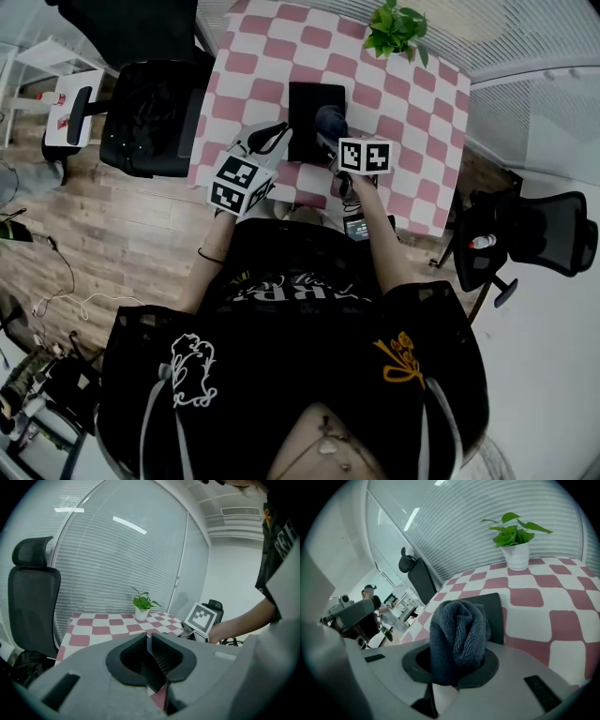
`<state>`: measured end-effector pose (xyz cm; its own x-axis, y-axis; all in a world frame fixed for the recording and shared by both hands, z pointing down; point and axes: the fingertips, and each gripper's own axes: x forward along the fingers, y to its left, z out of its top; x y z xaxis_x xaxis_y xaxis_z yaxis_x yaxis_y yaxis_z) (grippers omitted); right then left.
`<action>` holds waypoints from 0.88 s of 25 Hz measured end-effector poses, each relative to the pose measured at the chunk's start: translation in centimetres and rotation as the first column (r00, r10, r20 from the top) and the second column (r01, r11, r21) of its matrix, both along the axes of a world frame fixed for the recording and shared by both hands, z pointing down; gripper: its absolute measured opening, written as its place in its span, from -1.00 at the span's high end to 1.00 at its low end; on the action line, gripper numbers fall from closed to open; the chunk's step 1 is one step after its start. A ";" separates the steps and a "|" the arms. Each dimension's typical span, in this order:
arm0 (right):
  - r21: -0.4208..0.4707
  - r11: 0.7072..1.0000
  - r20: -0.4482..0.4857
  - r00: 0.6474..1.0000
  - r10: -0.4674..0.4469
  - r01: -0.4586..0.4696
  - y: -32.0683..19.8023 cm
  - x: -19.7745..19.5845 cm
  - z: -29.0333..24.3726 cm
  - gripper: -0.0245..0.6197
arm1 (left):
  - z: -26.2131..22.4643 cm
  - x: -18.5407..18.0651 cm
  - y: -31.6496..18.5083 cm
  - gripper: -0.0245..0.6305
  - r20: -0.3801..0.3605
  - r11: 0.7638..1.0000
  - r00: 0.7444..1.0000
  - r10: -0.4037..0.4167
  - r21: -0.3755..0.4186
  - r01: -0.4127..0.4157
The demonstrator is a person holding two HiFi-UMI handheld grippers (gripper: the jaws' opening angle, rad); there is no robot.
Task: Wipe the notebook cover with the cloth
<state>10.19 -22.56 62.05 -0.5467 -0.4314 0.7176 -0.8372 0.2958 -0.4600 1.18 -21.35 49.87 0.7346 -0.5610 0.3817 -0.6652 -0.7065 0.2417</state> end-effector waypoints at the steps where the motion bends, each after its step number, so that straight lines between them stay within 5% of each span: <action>1: 0.008 0.999 -0.003 1.000 -0.031 0.031 0.3 -1.1 -0.2 0.70 | 0.1 -0.3 0.1 0.85 0.001 1.000 1.000 -0.007 -0.001 0.007; 11: -0.023 0.968 -0.006 0.968 -0.250 0.250 4.8 -9.7 1.5 0.70 | 0.3 -2.0 0.5 0.85 0.005 0.999 0.999 -0.038 -0.006 0.038; 22: -0.051 0.975 0.015 0.977 -0.215 0.215 5.4 -8.9 3.1 0.70 | 0.1 -1.7 0.8 0.85 0.004 1.000 1.000 -0.028 0.001 0.028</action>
